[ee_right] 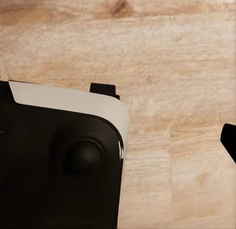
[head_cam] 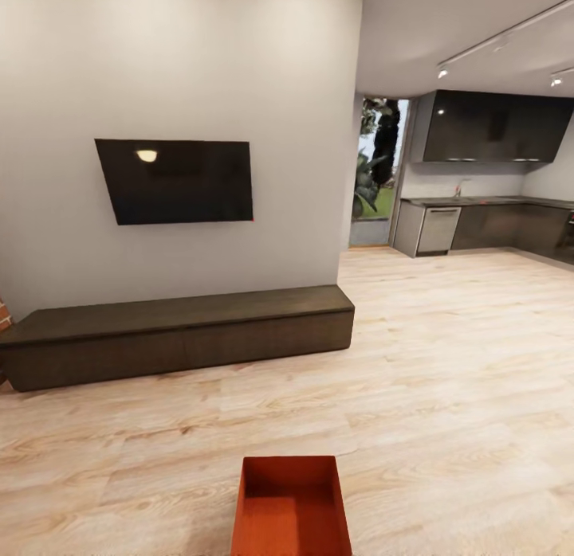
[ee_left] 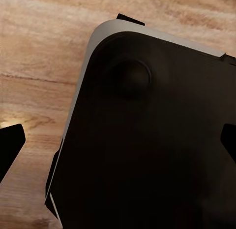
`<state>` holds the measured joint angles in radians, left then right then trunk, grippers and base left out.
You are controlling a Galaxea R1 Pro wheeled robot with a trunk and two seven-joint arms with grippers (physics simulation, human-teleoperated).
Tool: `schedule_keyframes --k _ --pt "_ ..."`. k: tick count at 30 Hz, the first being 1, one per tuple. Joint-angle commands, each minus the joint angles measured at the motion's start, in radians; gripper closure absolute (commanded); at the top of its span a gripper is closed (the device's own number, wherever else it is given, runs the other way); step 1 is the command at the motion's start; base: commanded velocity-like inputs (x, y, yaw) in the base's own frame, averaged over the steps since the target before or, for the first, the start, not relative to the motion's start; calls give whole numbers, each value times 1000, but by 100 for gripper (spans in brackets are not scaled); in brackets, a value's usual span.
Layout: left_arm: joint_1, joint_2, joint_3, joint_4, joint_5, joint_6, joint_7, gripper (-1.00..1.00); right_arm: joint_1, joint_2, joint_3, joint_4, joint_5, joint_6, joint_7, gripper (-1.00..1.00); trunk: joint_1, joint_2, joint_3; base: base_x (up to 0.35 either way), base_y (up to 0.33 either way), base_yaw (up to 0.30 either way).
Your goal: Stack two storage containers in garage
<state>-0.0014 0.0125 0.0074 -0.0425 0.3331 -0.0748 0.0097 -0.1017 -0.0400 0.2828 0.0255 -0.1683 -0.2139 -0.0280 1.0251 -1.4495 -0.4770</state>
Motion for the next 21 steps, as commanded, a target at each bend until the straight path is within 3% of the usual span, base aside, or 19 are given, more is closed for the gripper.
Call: schedule_keyframes --k 1,16,21 --pt "0 0 0 0 3 -2 1 -100 -1 0 9 3 -9 -5 1 -100 0 -1 -3 0 0 0" --pt "0 0 0 0 3 -2 1 -100 -1 0 9 3 -9 -5 -4 -100 0 -1 -27 0 0 0" --pt "0 0 0 0 3 -2 1 -100 -1 2 7 2 -9 -5 -8 -100 0 -1 -34 0 0 -102"
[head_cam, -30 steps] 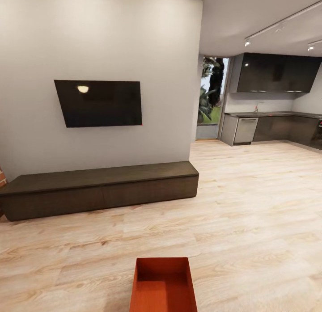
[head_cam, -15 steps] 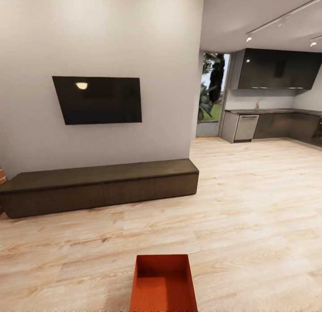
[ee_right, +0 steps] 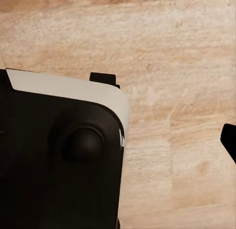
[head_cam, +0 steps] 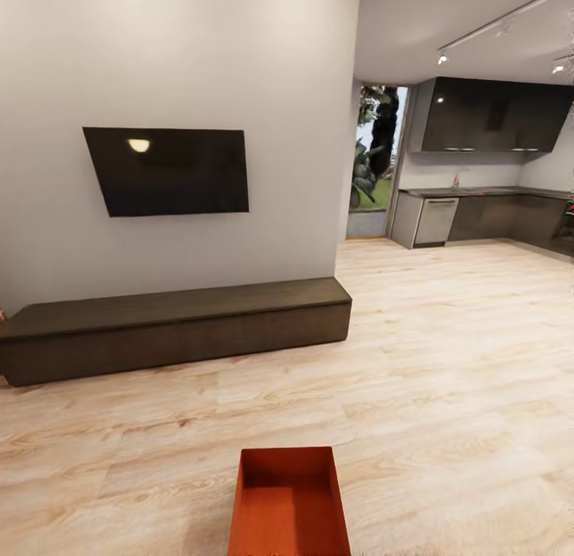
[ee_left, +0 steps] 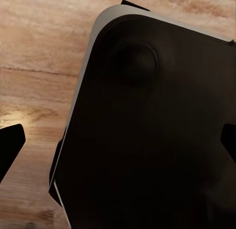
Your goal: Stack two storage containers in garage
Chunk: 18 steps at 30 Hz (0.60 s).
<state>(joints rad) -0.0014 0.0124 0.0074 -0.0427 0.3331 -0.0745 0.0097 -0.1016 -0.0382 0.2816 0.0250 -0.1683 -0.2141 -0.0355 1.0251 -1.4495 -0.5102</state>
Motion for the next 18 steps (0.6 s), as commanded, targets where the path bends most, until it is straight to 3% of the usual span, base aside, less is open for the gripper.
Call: schedule_keyframes --k 1,5,18 --pt "0 0 0 0 3 -2 1 -100 -1 1 8 3 -9 -5 -1 -100 0 -1 -2 0 0 -166" --pt "0 0 0 0 3 -2 1 -100 -1 2 9 3 -9 -5 -1 -100 0 -1 -8 0 0 -146" --pt "0 0 0 0 3 -2 1 -100 -1 -2 11 3 -9 -5 10 -100 0 -1 -28 0 0 -8"
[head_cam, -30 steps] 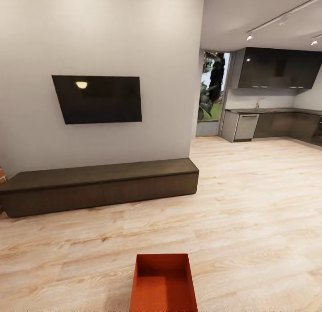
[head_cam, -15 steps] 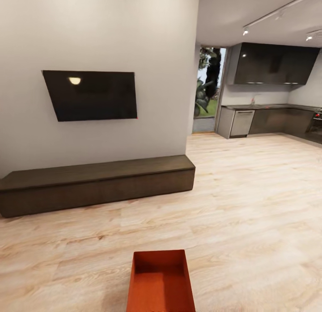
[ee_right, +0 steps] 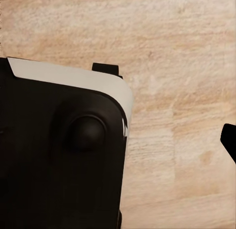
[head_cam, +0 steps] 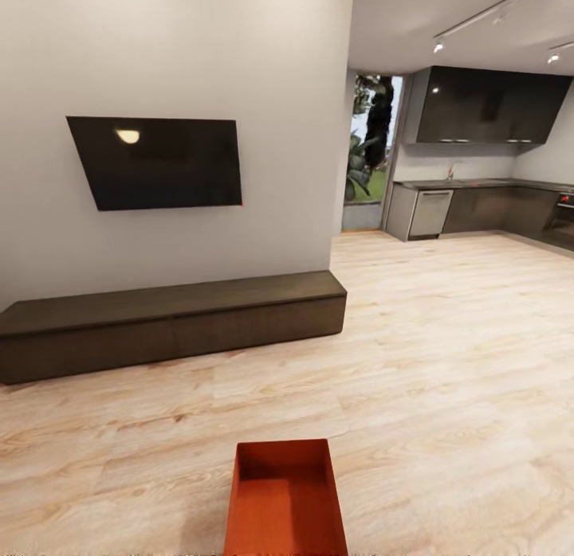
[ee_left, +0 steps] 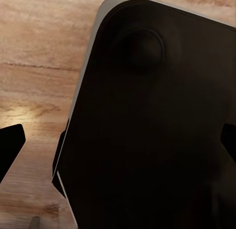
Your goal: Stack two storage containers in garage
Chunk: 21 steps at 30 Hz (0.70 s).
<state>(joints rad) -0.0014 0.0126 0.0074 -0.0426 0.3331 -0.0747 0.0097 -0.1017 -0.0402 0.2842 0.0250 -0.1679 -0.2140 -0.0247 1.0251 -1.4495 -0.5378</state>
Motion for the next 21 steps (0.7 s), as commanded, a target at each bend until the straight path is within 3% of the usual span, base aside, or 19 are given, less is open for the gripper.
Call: schedule_keyframes --k 1,21 --pt "0 1 0 0 3 -2 1 -100 -1 0 9 3 -10 -5 0 -100 0 0 -3 0 0 0" --pt "0 1 -4 1 -2 -2 -1 -100 -1 -1 7 3 -9 -5 1 -100 0 0 -35 0 0 0"
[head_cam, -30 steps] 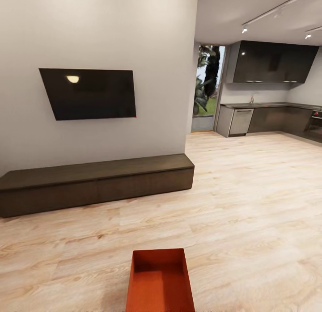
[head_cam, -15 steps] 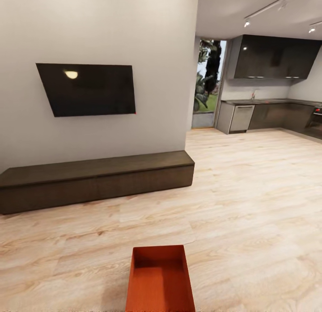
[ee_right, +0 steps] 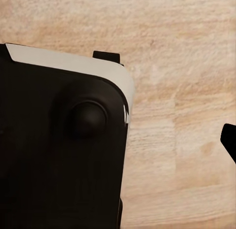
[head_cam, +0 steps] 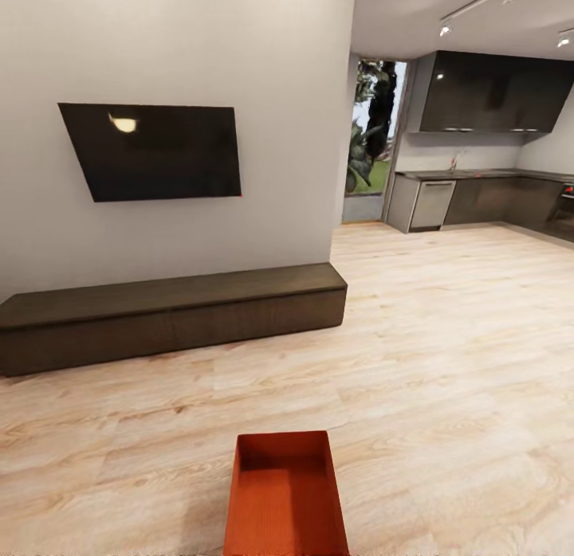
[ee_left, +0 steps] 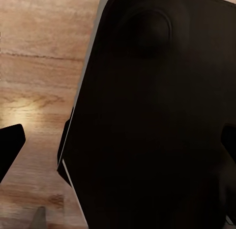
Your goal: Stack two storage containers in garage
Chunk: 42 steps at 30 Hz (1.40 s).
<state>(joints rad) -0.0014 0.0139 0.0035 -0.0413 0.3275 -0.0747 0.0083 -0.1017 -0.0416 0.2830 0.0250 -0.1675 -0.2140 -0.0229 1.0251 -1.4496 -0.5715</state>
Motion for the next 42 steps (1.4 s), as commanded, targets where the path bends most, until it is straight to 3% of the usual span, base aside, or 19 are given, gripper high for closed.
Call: schedule_keyframes --k 1,42 --pt "0 0 0 0 3 -2 1 -100 -1 0 9 3 -10 -5 -1 -100 0 0 -2 0 0 0" --pt "0 0 0 0 4 -2 1 -100 -1 2 14 3 -5 -5 -2 -100 0 0 -68 0 0 0"
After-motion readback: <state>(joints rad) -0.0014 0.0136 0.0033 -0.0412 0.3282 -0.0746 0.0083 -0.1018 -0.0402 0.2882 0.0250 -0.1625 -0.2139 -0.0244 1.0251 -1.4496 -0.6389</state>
